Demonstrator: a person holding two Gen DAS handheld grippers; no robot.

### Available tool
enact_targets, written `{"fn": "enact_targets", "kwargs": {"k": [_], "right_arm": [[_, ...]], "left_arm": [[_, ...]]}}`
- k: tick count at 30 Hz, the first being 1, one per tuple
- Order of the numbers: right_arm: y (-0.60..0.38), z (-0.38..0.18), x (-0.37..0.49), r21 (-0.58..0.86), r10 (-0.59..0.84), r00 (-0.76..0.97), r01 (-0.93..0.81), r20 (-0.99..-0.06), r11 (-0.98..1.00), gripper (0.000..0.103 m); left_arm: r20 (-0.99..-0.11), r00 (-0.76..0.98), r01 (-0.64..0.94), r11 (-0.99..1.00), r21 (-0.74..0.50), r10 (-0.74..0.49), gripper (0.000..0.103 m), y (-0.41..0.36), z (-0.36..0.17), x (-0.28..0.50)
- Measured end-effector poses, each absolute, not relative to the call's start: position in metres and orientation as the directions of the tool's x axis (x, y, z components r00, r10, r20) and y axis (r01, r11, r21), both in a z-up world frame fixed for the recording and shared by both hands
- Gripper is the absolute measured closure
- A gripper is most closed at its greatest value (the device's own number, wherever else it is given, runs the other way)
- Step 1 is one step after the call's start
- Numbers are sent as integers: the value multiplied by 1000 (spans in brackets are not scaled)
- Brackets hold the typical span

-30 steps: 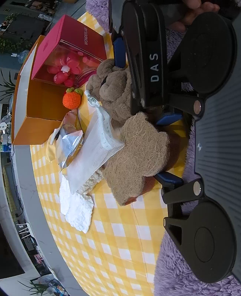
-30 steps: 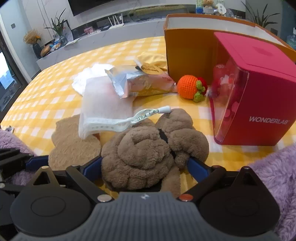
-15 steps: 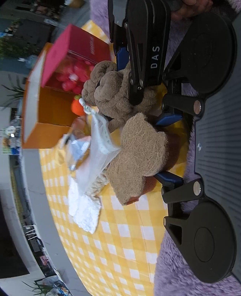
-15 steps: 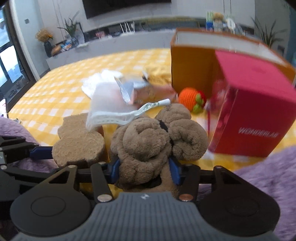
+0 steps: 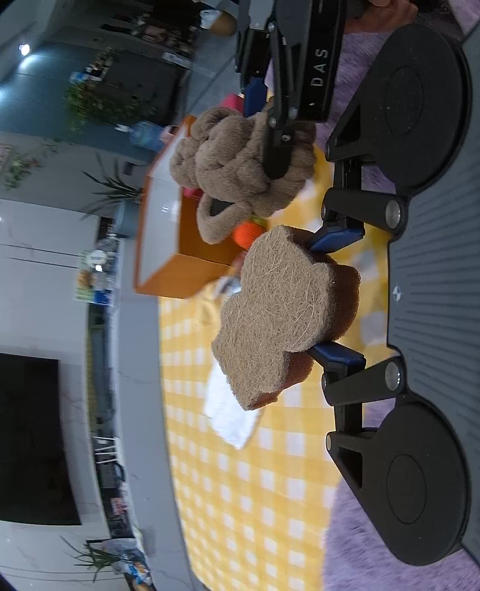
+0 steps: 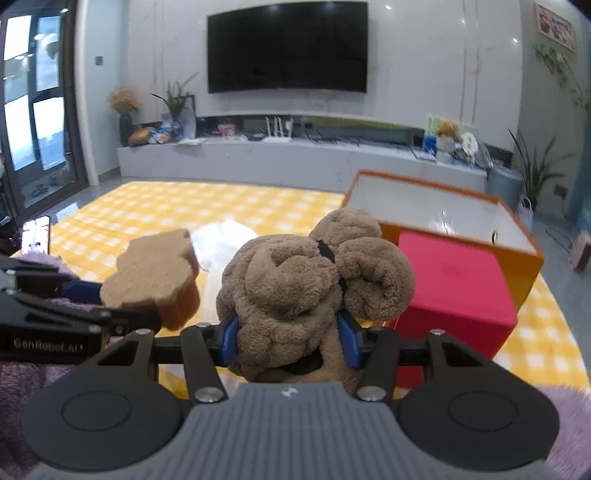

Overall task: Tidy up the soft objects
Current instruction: 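Lift the coir mat with the left tool while the right tool lifts the brown plush, then lower both held items into the orange box and open both tools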

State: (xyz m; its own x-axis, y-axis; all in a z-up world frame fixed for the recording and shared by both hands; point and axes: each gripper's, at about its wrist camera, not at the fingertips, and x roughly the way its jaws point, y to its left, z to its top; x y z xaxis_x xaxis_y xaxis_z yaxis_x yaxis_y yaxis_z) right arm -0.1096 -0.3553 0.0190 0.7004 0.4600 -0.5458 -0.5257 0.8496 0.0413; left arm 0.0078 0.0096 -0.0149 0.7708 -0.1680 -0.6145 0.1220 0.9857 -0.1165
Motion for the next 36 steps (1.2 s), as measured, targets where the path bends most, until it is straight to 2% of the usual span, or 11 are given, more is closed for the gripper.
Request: {"fn": "enact_targets", "kwargs": {"k": [10, 21, 28, 32, 36], "right_arm": [[-379, 61, -90, -90, 435, 757, -539, -488, 837, 49], [-411, 97, -3, -153, 362, 799, -483, -479, 862, 47], [-429, 106, 68, -188, 307, 823, -437, -477, 880, 46], [-431, 96, 112, -189, 285, 797, -440, -532, 878, 46], [-427, 73, 155, -150, 293, 726, -477, -622, 866, 46]], "left_arm": [[-532, 812, 209, 971, -119, -240, 44, -7, 23, 41], [-478, 813, 331, 939, -90, -332, 44, -37, 46, 100], [-504, 775, 376, 919, -116, -381, 44, -45, 47, 164], [-529, 749, 417, 905, -90, -398, 44, -60, 43, 198], [-596, 694, 428, 898, -107, -402, 44, -72, 24, 233]]}}
